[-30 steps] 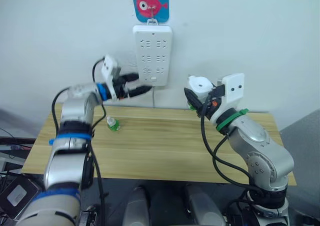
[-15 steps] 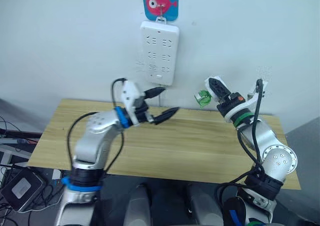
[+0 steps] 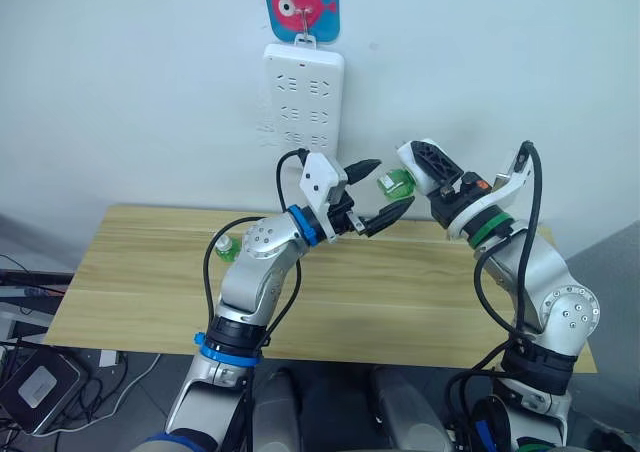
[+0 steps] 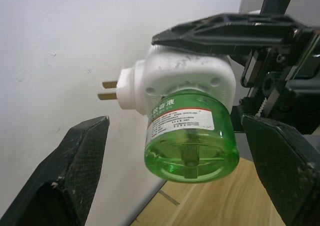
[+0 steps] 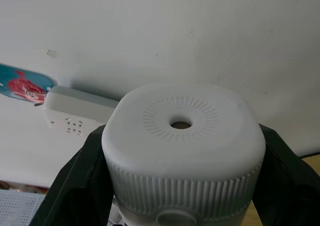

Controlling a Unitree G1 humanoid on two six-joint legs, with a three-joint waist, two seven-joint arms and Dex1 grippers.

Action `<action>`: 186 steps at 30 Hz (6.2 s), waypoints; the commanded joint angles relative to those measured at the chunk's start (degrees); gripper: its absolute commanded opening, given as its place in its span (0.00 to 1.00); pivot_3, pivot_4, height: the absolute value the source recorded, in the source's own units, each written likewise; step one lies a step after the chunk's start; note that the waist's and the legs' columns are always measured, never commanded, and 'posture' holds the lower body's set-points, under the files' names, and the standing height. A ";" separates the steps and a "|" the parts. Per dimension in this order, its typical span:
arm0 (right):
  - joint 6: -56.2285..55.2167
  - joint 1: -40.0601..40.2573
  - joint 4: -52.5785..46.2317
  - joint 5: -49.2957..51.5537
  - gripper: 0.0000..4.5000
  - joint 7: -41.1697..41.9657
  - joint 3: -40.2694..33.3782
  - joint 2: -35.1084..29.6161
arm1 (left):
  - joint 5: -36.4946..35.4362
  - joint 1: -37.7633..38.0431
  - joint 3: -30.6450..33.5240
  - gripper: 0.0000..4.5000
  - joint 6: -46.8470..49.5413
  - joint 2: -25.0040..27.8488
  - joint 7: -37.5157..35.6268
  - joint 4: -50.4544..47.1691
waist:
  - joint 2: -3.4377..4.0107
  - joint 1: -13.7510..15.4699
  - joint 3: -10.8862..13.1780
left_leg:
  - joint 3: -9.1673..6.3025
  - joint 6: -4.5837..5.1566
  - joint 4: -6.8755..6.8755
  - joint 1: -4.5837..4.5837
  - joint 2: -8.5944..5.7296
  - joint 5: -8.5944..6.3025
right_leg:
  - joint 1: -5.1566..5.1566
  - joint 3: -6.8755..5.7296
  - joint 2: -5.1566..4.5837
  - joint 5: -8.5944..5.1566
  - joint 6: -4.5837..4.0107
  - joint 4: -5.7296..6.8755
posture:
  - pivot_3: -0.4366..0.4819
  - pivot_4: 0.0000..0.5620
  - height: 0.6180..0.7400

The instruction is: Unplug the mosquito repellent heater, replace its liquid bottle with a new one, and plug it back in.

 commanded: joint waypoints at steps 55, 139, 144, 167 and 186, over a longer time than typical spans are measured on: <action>39.23 -17.00 39.70 19.64 0.67 41.53 20.02 -45.67 | 0.82 0.06 -5.33 0.50 -11.81 11.70 -22.11 2.94 | -0.07 1.65 0.09 | 0.05 0.09 0.12 -0.03 0.02 -0.04 | 0.01 0.05 0.02 0.00 0.00 -0.05 | 0.46 0.50 1.00; 37.72 -16.13 39.04 19.64 0.67 45.51 20.44 -45.36 | 28.19 -6.05 -8.53 1.00 -72.22 17.82 2.84 23.70 | -0.34 3.07 1.02 | 0.03 0.08 0.42 -0.23 -0.02 -0.04 | 0.00 -0.02 -0.10 0.32 -0.02 0.00 | 0.47 0.46 1.00; 37.68 -16.27 38.96 19.64 0.67 45.52 20.45 -45.32 | 28.12 -6.11 -8.80 1.00 -72.21 17.92 2.87 23.53 | -0.34 3.07 1.02 | 0.03 0.08 0.43 -0.23 -0.02 -0.04 | 0.00 -0.03 -0.10 0.32 -0.02 0.01 | 0.47 0.46 1.00; 37.03 -16.38 38.93 19.64 0.67 45.10 21.19 -45.07 | 26.67 -6.99 -11.75 0.50 -73.94 18.51 2.49 21.74 | -0.34 3.09 1.02 | 0.02 0.09 0.44 -0.23 -0.02 -0.04 | 0.00 -0.03 -0.10 0.33 -0.02 0.03 | 0.48 0.47 1.00; 39.59 -16.13 32.56 10.89 0.67 52.90 20.86 -46.20 | -95.13 -6.53 -4.01 0.50 45.43 26.08 19.12 6.92 | -0.35 2.77 1.07 | -0.37 0.10 0.60 -0.06 0.05 -0.03 | 0.07 -0.32 0.05 0.08 0.19 0.46 | 0.48 0.49 1.00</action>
